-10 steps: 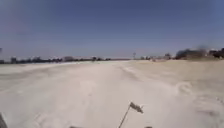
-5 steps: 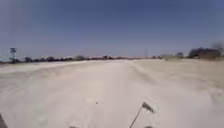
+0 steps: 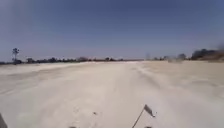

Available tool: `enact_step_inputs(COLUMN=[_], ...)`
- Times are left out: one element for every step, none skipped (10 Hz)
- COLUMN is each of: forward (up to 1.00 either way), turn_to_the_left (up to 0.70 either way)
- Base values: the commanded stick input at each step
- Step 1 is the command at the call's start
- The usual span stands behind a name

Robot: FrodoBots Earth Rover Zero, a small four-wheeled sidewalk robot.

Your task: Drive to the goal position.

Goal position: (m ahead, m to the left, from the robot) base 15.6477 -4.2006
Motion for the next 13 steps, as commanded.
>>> enact_step_inputs(forward=[0.70, 0.70, 0.70, 0.70, 0.70, 0.70, 0.70, 0.70, 0.70, 0.70, 0.70, 0.70, 0.70], turn_to_the_left=[0.00, 0.00, 0.00, 0.00, 0.00, 0.00, 0.00, 0.00, 0.00, 0.00, 0.00, 0.00, 0.00])
